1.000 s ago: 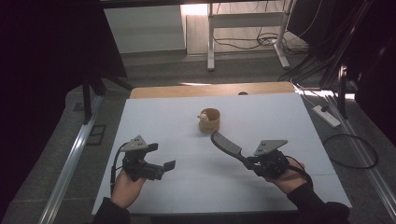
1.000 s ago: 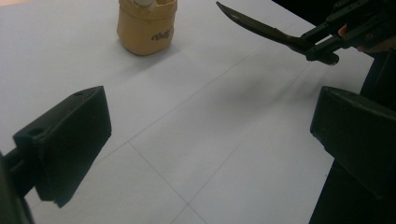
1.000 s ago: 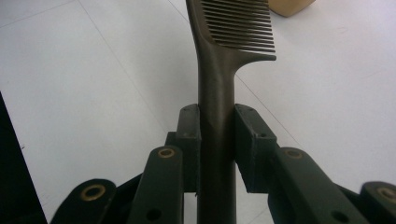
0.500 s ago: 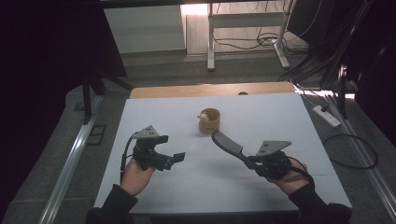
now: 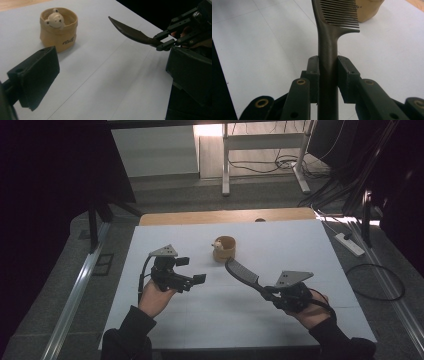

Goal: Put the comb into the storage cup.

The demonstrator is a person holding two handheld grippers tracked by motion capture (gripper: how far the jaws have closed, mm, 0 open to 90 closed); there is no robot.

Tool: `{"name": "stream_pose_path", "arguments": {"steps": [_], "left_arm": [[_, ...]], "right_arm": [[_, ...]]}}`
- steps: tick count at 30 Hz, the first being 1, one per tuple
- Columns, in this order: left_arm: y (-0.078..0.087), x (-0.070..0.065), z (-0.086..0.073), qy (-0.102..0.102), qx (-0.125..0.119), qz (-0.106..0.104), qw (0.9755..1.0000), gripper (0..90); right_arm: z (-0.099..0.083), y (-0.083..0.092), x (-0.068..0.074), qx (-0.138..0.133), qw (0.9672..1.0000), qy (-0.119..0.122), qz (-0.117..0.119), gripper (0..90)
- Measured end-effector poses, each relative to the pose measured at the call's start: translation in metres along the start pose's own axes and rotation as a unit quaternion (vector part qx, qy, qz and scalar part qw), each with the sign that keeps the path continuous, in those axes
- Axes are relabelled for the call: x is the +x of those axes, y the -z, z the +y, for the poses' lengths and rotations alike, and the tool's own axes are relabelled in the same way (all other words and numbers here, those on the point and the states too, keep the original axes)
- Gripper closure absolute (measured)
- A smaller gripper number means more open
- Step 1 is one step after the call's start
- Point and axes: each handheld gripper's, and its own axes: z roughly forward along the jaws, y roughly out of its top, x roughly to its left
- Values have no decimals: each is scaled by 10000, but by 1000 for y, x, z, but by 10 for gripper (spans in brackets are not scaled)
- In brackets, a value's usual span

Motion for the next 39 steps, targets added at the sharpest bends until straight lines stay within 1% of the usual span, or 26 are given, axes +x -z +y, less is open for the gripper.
{"name": "stream_pose_path", "arguments": {"steps": [5,10,12,15,21,28,31,39], "left_arm": [[-10,-1,4,22,45,-164,9999,0],[-18,-4,6,-7,4,-310,9995,0],[-21,-5,5,38,-5,-398,9992,0],[-23,-8,4,33,25,-444,9990,0],[-26,-13,4,77,5,-509,9987,0],[-32,-13,2,175,70,-613,9979,0],[-35,-13,1,217,91,-665,9975,0],[-46,-18,0,355,189,-864,9954,0]], "right_arm": [[1,1,1,-57,10000,60,-21,729],[2,0,4,-101,9999,109,-29,729],[3,0,5,-124,9998,141,-37,729],[3,-1,7,-168,9997,182,-45,729],[5,-2,12,-259,9993,281,-33,729],[8,-4,19,-361,9987,368,16,729],[9,-5,22,-396,9984,407,14,729],[12,-5,26,-519,9974,498,0,729]]}}
